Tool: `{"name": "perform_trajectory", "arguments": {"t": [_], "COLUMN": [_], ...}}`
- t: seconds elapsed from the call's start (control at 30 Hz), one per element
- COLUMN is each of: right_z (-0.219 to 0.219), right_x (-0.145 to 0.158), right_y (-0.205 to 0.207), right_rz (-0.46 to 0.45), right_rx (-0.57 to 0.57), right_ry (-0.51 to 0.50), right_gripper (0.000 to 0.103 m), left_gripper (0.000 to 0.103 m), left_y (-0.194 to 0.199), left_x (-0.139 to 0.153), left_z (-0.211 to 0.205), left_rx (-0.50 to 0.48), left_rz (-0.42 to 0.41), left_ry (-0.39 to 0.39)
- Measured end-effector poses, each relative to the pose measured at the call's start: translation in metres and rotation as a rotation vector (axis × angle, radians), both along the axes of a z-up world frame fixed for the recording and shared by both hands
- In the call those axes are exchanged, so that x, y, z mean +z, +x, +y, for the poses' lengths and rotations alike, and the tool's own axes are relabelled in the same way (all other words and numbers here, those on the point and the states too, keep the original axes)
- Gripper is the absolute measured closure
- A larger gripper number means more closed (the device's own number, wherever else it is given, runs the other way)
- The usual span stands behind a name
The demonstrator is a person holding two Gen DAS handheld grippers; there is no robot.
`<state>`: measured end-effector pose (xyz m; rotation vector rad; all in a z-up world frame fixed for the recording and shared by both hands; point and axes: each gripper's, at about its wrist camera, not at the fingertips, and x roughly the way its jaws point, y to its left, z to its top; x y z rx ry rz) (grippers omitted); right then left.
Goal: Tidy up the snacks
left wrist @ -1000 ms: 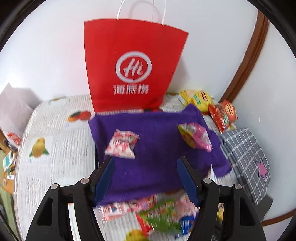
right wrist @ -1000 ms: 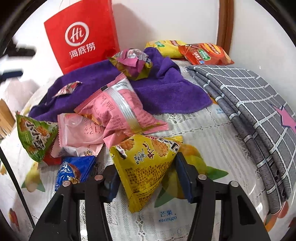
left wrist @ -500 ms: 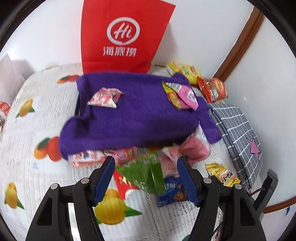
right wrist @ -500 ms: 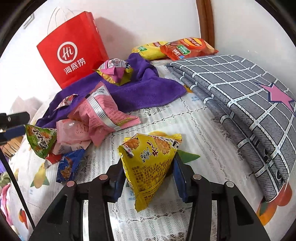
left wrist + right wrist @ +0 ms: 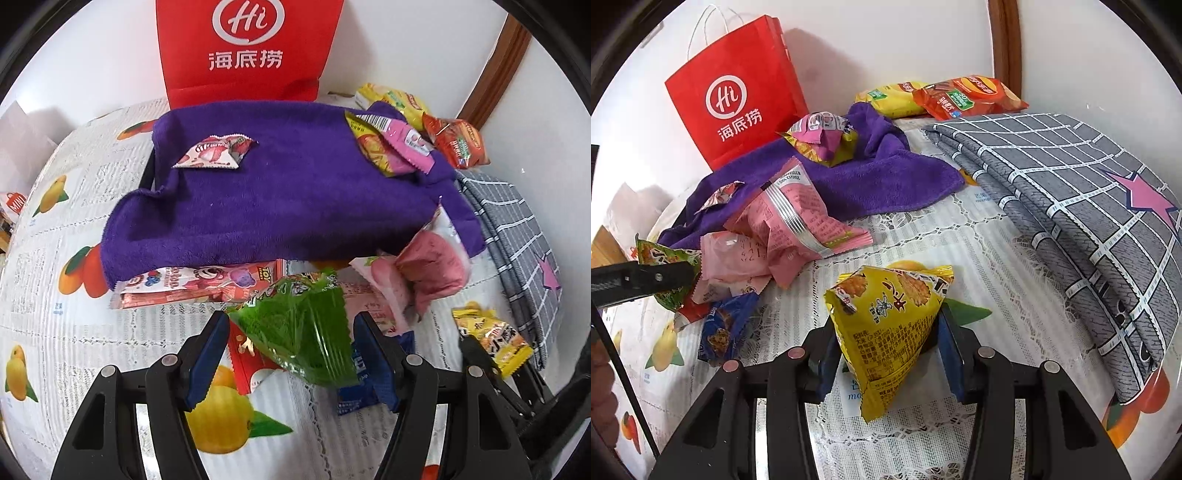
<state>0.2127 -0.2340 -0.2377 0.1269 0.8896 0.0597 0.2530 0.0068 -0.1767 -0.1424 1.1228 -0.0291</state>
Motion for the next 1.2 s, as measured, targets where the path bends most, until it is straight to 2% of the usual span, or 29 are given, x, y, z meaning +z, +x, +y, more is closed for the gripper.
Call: {"name": "perform_trajectory", "arguments": {"t": [0.1,0.13,0.17,0.33,0.7,0.9,1.03,1.2], "right_z": [-0.001,-0.001,-0.001,0.002,-0.006,-0.001,-0.001,0.009], "right_x": [0.000,0.000,-0.001,0.000,0.001,0.004,0.016,0.056], "right_y": [0.003,0.004,0.006,0.007,0.002,-0.006,-0.018,-0.042], "right_rz": [0.000,0.001,0.001,0.004,-0.005,0.002,0.018,-0.046], "right_rx": [0.006,0.008,0.009,0.011,-0.011,-0.010,-0.011,-0.011], "right_ry": [0.012,0.017,0.017,-0.002,0.047,0.017,0.078,0.039], "right_gripper": [0.054,0.054,0.054,0.054,0.057,0.058,0.058,0.058], "left_gripper": [0.038,0.043,0.043,0.049,0.051,0.051,0.051,0.051], "left_y": [0.002,0.002,0.002,-0.004,-0.047,-0.075,-0.089,-0.100], "left_x": [-0.005,-0.006,-0.006,-0.002,0.036,0.055,0.064,0.073], "left_z": [-0.001,-0.001,-0.001,0.006,0.027,0.037,0.042,0.048], "left_rx": [0.001,0.005,0.009,0.018,0.001,-0.017,-0.028,-0.046], "left_rz": [0.004,-0.003,-0.008,-0.038,-0.113,-0.137,-0.159,-0.182], "left_ry": [0.009,0.015,0.020,-0.008,-0.032,-0.075,-0.080,-0.093]}}
